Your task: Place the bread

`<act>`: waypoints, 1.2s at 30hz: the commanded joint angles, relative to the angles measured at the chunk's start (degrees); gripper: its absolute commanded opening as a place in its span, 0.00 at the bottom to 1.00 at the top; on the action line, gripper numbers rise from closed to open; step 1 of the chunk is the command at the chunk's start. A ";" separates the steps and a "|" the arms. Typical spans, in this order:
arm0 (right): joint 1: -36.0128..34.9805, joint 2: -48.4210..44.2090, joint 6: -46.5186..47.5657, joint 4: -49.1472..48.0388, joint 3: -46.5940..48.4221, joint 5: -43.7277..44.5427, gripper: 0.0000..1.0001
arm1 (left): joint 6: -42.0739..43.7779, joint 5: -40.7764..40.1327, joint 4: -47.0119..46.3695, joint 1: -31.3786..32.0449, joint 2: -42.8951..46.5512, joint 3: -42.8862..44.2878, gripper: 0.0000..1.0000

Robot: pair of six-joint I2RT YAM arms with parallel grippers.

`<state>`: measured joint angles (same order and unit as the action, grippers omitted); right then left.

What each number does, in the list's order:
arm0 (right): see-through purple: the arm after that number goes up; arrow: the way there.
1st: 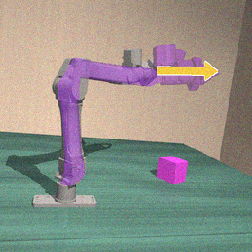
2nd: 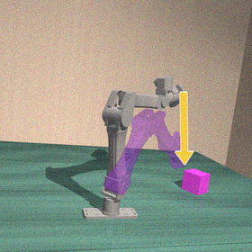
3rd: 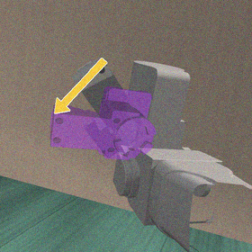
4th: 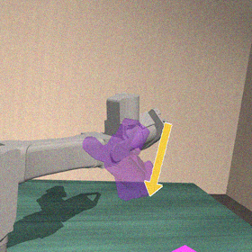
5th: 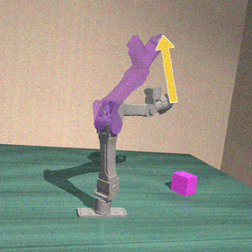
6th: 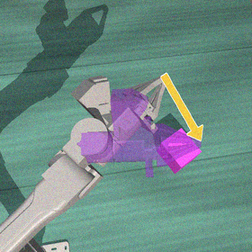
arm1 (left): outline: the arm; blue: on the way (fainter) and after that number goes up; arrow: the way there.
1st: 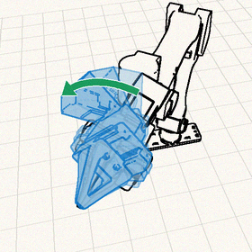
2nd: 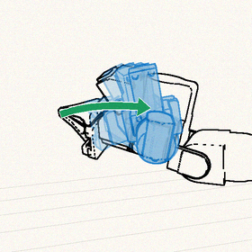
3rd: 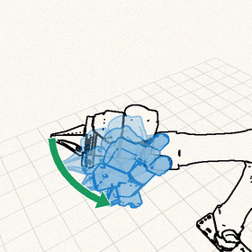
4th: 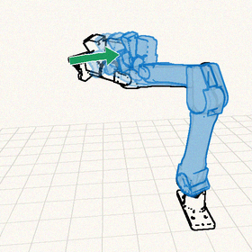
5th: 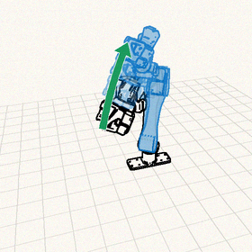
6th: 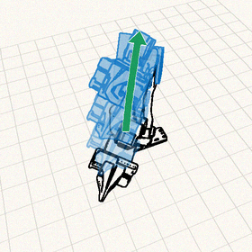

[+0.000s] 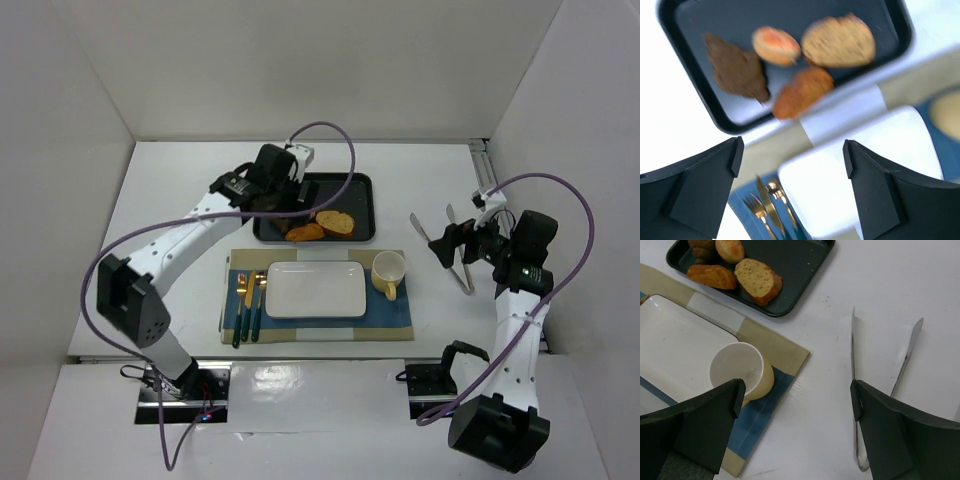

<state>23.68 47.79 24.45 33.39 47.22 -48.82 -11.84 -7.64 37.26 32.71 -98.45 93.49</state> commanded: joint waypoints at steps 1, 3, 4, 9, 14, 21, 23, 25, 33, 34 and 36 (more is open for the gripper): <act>0.40 -0.24 -0.89 -3.77 0.15 4.07 1.00 | -2.13 5.61 -3.85 2.44 9.93 -7.77 1.00; 0.40 0.37 1.82 -4.38 -1.07 5.83 0.97 | -2.67 8.41 -7.10 3.33 17.28 -15.74 1.00; 0.40 0.37 2.44 -5.08 -1.69 6.88 0.90 | -3.28 9.82 -8.41 3.85 19.94 -18.49 1.00; 0.40 5.72 5.44 -9.21 -4.07 15.41 0.00 | -3.81 13.88 -11.50 5.08 33.66 -30.72 1.00; 0.40 8.46 9.30 -8.16 -4.59 14.28 1.00 | -2.67 15.20 -11.50 5.61 44.38 -36.35 1.00; 0.40 14.16 13.16 -8.16 -3.10 17.34 1.00 | -2.67 15.02 -11.68 5.61 52.22 -42.77 1.00; 0.40 15.66 15.27 -8.16 -2.57 17.97 1.00 | -2.67 15.02 -11.15 5.61 54.59 -43.40 1.00; 0.40 17.33 16.59 -10.09 -3.89 19.63 1.00 | -2.67 15.54 -11.76 5.61 55.91 -44.01 1.00; 0.40 24.80 22.22 -14.05 -5.56 19.64 1.00 | -2.67 16.87 -11.77 5.61 56.62 -44.01 1.00; 0.40 25.68 22.22 -14.05 -5.56 19.64 1.00 | -2.67 16.87 -11.77 5.61 56.62 -44.01 1.00; 0.40 27.96 22.84 -14.84 -5.56 19.64 1.00 | -2.67 16.87 -11.77 5.61 56.62 -44.01 1.00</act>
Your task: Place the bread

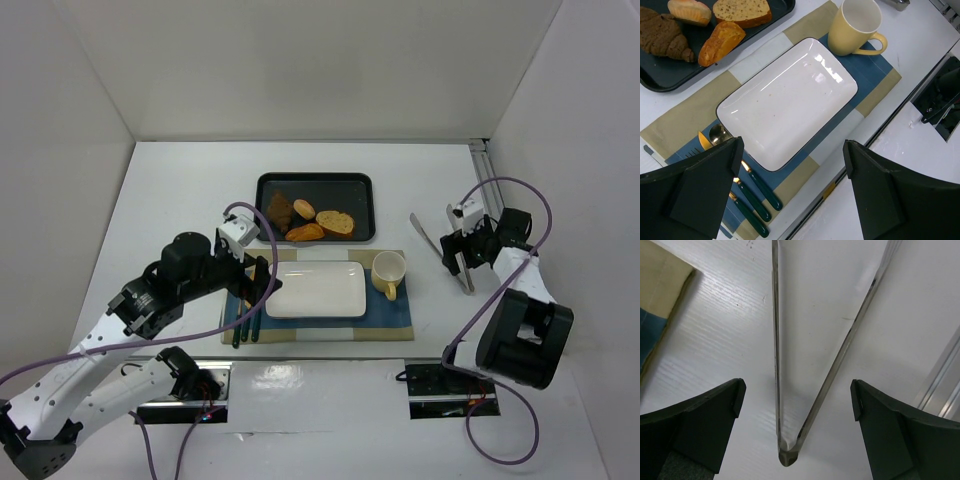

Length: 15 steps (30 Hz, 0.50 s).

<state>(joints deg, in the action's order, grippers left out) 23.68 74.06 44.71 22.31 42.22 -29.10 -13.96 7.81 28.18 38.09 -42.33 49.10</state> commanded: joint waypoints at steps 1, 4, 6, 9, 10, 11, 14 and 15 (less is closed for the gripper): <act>0.40 3.09 3.10 -4.54 -0.56 -0.08 1.00 | -0.55 1.41 -2.70 0.23 0.49 0.38 1.00; 0.40 5.30 3.10 -5.86 -0.56 -0.08 1.00 | -0.55 1.41 -2.70 0.23 0.49 0.38 1.00; 0.40 7.23 3.63 -6.48 -0.56 -0.08 1.00 | -0.55 1.41 -2.70 0.23 0.49 0.38 1.00; 0.40 9.60 3.63 -7.01 -0.56 -0.08 1.00 | -0.55 1.41 -2.70 0.23 -0.03 0.38 1.00; 0.40 10.22 3.63 -7.01 -0.56 -0.08 1.00 | -0.55 1.41 -2.70 0.23 -0.04 0.38 1.00; 0.40 11.36 3.63 -7.62 -0.56 -0.08 1.00 | -0.55 1.41 -2.70 0.23 -0.04 0.38 1.00; 0.40 13.38 3.63 -8.94 -0.56 0.54 1.00 | -0.55 1.41 -2.70 0.23 -0.04 0.38 1.00; 0.40 13.39 3.63 -8.95 -0.56 0.54 1.00 | -0.55 1.41 -2.70 0.23 -0.04 0.38 1.00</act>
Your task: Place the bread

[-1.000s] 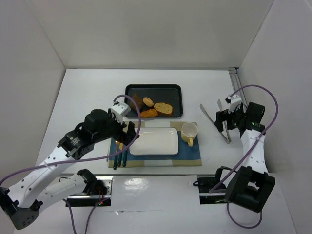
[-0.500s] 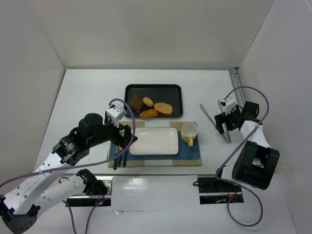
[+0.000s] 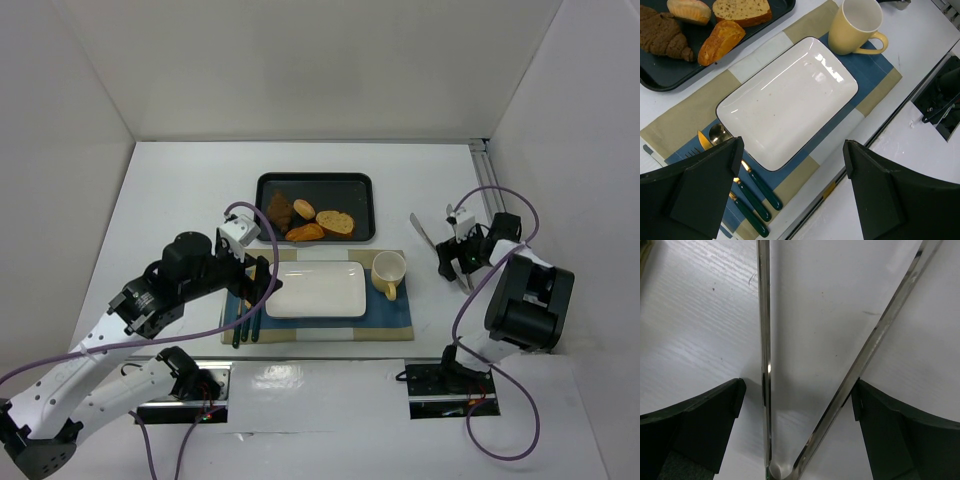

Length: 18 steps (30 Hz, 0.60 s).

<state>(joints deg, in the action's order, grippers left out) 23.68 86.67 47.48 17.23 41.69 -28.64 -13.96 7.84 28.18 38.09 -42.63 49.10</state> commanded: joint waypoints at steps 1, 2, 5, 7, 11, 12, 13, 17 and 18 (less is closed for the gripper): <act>0.40 1.56 0.86 -4.66 -0.03 0.60 1.00 | -0.55 1.39 -2.70 0.23 0.27 0.38 1.00; 0.40 1.57 0.86 -4.67 -0.03 0.61 1.00 | -0.55 1.39 -2.70 0.23 0.27 0.38 1.00; 0.40 2.80 0.86 -5.19 -0.03 0.61 0.96 | -0.55 1.39 -2.70 0.23 0.27 0.38 1.00; 0.40 4.02 0.86 -5.72 -0.03 1.13 0.92 | -0.55 1.39 -2.70 0.23 0.27 0.38 1.00; 0.40 5.08 0.86 -5.72 0.49 1.13 0.63 | -0.55 0.87 -2.70 0.23 0.27 0.38 1.00; 0.40 5.08 0.86 -5.11 0.50 1.13 0.56 | -0.55 0.87 -2.70 0.23 0.27 0.38 1.00; 0.40 5.69 0.86 -4.58 0.50 1.13 0.44 | -0.55 0.87 -2.70 0.23 0.27 0.38 1.00; 0.93 5.70 0.86 -2.04 2.42 -0.27 0.22 | -0.55 0.34 -2.70 0.23 0.27 0.38 1.00; 0.93 5.70 0.86 -0.64 2.43 -1.32 0.18 | -0.55 0.34 -2.70 0.23 0.27 0.38 1.00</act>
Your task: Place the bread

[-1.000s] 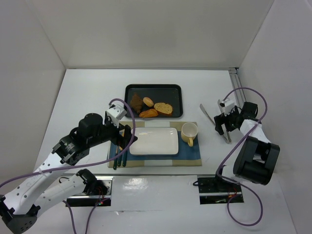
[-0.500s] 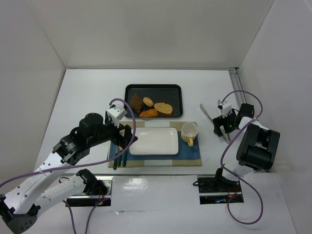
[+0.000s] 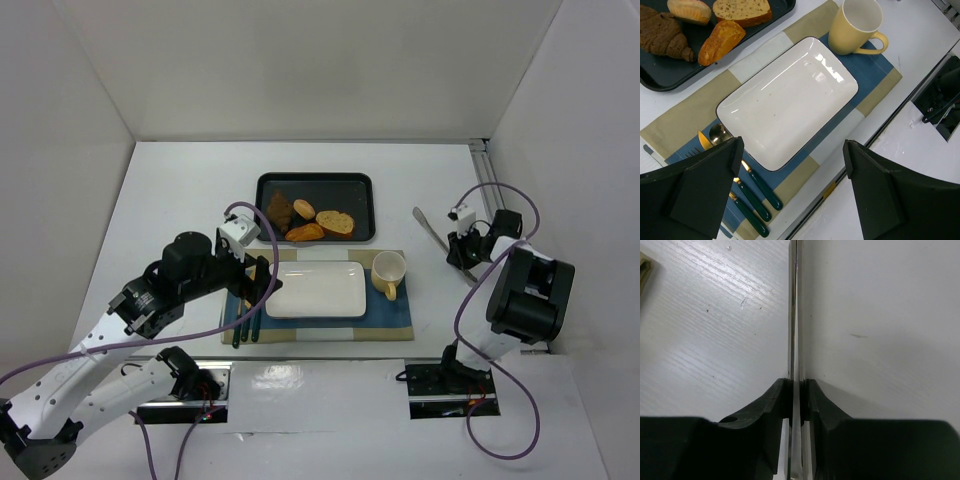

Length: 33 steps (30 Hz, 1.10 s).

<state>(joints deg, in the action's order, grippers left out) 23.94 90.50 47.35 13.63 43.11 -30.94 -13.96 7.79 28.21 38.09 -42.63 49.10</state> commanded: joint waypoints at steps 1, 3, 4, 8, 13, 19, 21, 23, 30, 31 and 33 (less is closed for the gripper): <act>1.19 1.27 0.46 3.77 1.97 0.36 0.11 | -0.55 0.38 -2.72 0.23 0.27 0.38 1.00; 1.19 -0.23 -0.07 5.35 3.64 -0.87 0.00 | -0.55 -0.15 -2.72 0.23 0.27 0.38 1.00; 1.19 -2.50 -0.07 7.01 4.25 -2.44 0.00 | -0.55 -0.67 -2.72 0.23 0.27 0.38 1.00; 1.19 -10.06 -2.70 11.85 10.04 -8.07 0.00 | -0.55 -1.29 -2.72 0.23 -0.26 0.38 1.00; -0.37 -15.70 -8.23 18.96 19.54 -17.03 0.00 | -0.55 -3.05 -2.72 0.23 -0.87 -0.14 1.00; -10.13 -15.70 -12.81 23.54 28.33 -18.98 0.41 | -1.07 -5.16 -2.19 0.23 -1.93 -0.15 1.00; -15.66 -15.70 -13.95 24.17 29.66 -18.98 0.50 | -1.07 -6.29 -2.19 0.23 -2.45 -0.15 1.00; -20.75 -15.70 -16.58 21.98 30.45 -16.00 0.57 | -1.07 -6.82 -2.19 0.23 -2.46 -0.15 1.00; -31.40 -11.67 -19.31 19.43 34.22 -9.23 0.62 | -1.07 -7.97 -2.19 0.23 -2.46 -0.15 1.00; -32.28 -10.79 -19.32 19.42 34.23 -8.27 0.62 | -1.07 -7.97 -2.19 0.23 -2.46 -0.15 1.00; -34.91 -9.39 -19.93 18.11 34.76 -6.16 0.62 | -1.07 -7.97 -2.19 0.23 -2.46 -0.15 1.00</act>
<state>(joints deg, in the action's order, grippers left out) -8.21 79.55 29.54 34.04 74.63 -40.71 -13.98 0.67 28.25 38.09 -45.30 48.95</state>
